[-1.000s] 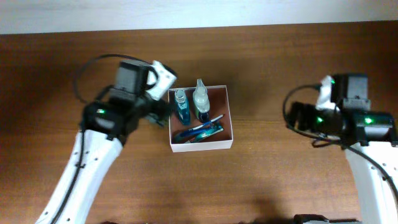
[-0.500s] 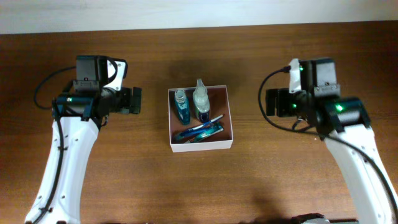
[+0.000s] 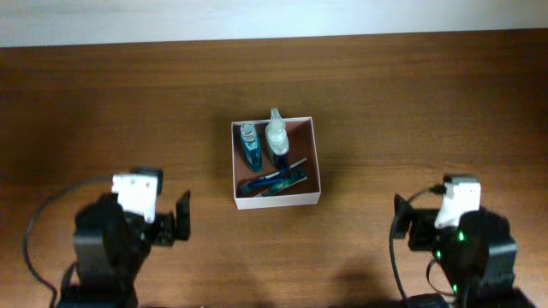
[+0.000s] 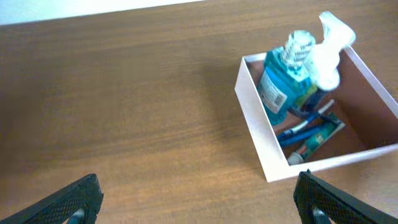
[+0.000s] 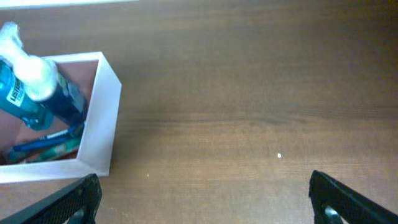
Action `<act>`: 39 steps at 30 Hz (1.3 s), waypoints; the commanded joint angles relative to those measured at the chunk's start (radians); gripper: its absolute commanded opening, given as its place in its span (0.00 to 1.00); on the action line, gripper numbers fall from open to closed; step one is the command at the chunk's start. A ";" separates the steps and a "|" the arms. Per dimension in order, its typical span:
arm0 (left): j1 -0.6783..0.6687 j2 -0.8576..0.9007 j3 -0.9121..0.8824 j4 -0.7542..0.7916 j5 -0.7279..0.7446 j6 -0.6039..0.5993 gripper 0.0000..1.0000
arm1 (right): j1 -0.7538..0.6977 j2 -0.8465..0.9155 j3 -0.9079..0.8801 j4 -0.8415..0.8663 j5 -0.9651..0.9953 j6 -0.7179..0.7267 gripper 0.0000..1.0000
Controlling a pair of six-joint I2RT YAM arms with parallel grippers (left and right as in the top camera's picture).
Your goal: Pack container
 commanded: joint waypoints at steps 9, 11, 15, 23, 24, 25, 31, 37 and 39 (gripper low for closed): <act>0.002 -0.155 -0.097 0.005 0.018 -0.043 0.99 | 0.002 -0.101 -0.036 0.001 0.015 0.021 0.99; 0.002 -0.155 -0.097 0.005 0.018 -0.043 0.99 | 0.003 -0.101 -0.036 0.001 0.015 0.021 0.99; 0.002 -0.155 -0.097 0.005 0.018 -0.043 0.99 | 0.002 -0.101 -0.036 -0.003 0.015 0.021 0.99; 0.002 -0.156 -0.097 0.005 0.018 -0.043 0.99 | 0.002 -0.230 -0.139 0.037 -0.006 -0.024 0.99; 0.002 -0.155 -0.097 0.005 0.018 -0.043 0.99 | 0.002 -0.285 -0.191 0.076 -0.028 -0.030 0.99; 0.002 -0.156 -0.097 0.005 0.018 -0.043 0.99 | 0.002 -0.324 -0.229 0.102 -0.035 -0.029 0.99; 0.002 -0.156 -0.097 0.005 0.018 -0.043 0.99 | -0.018 -0.458 -0.446 0.357 -0.074 -0.056 0.99; 0.002 -0.156 -0.097 0.005 0.018 -0.043 0.99 | -0.065 -0.460 -0.666 0.828 -0.106 -0.127 0.99; 0.002 -0.156 -0.097 0.005 0.018 -0.043 0.99 | -0.081 -0.460 -0.754 0.960 -0.106 -0.127 0.99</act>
